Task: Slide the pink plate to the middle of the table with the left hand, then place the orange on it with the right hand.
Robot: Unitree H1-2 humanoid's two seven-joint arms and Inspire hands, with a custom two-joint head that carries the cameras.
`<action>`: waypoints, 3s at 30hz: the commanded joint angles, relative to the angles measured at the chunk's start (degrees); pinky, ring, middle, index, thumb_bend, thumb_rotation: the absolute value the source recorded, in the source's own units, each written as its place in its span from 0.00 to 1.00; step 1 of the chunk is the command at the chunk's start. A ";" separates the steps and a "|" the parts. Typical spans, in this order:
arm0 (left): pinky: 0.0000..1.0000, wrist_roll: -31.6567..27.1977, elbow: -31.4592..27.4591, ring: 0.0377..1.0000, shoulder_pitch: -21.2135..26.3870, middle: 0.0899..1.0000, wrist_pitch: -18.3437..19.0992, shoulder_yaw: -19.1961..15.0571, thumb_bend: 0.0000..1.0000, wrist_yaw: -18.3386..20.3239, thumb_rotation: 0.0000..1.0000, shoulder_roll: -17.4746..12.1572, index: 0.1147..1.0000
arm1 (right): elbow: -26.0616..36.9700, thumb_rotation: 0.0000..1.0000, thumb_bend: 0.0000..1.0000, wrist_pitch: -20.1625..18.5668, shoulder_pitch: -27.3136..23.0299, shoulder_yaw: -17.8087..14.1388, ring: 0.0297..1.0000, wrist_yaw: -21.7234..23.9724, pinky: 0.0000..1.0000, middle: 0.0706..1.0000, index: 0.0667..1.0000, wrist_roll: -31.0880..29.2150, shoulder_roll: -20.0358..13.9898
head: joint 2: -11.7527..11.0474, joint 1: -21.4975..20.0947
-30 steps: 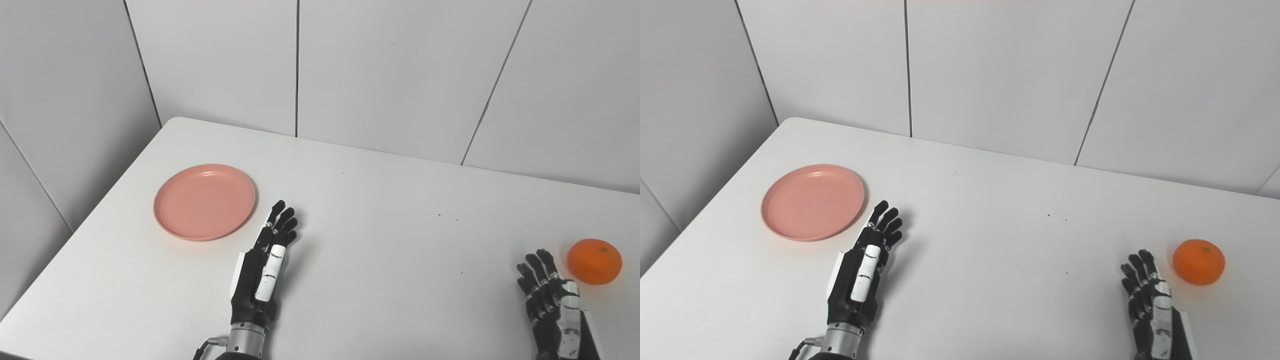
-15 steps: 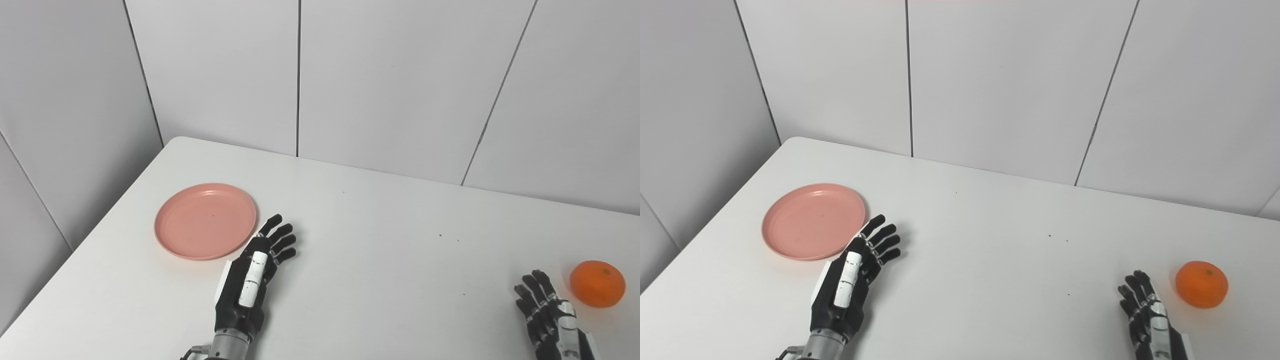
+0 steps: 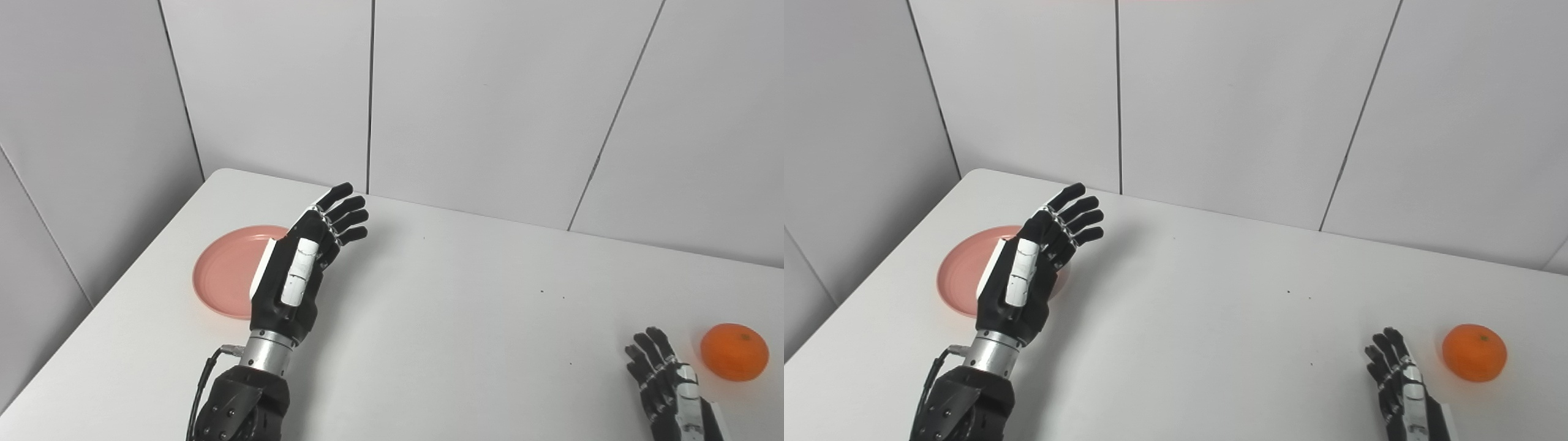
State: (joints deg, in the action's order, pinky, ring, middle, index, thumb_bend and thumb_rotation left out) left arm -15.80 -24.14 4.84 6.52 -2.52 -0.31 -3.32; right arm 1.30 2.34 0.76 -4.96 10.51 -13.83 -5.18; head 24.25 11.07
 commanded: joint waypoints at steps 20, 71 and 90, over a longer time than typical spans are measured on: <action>0.81 -15.41 10.29 0.81 15.36 0.78 3.39 -19.08 0.98 -0.07 0.77 -12.15 0.74 | -5.08 0.98 0.77 1.47 3.62 1.88 0.91 0.69 0.95 0.89 0.91 0.33 2.24 | 0.67 0.15; 0.73 -23.38 62.46 0.73 24.02 0.73 -10.46 -27.19 1.00 23.26 0.70 -23.45 0.79 | -2.99 0.96 0.75 -0.27 4.94 2.73 0.88 1.33 0.89 0.86 0.91 -0.09 1.06 | 2.42 0.01; 0.79 -19.82 74.02 0.83 25.90 0.83 -20.61 -26.94 0.97 25.07 0.70 -23.79 0.80 | -1.90 0.95 0.77 -1.20 5.34 3.01 0.89 1.09 0.90 0.85 0.91 -0.56 0.80 | 3.02 -0.10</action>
State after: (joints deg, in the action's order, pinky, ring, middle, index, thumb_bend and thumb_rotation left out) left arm -36.15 49.77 29.04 -11.62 -29.41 23.19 -25.67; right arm 2.80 2.27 1.98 -3.20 10.76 -13.30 -6.07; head 27.25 10.90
